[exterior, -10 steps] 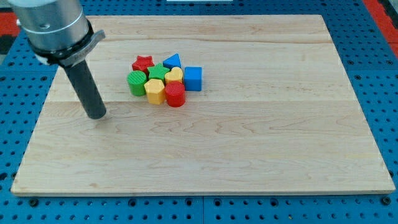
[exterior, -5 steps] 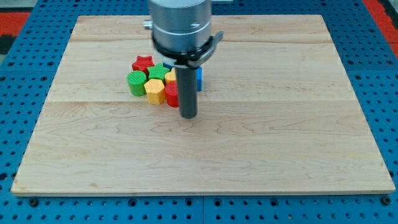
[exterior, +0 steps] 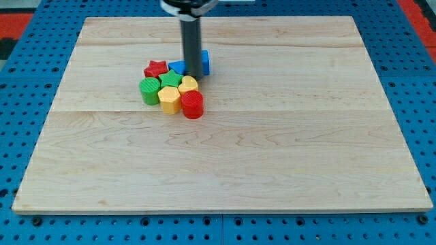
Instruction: Separate the blue blocks from the group of blocks
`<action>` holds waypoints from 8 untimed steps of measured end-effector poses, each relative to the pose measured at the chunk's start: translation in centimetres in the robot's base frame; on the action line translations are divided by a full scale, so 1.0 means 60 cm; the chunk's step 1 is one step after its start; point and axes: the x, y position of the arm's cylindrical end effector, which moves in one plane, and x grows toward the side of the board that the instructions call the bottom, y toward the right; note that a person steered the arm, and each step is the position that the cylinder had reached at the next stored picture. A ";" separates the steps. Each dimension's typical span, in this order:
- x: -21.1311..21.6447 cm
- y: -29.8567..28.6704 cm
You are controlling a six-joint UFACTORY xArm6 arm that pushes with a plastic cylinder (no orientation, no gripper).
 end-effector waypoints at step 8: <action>0.057 -0.212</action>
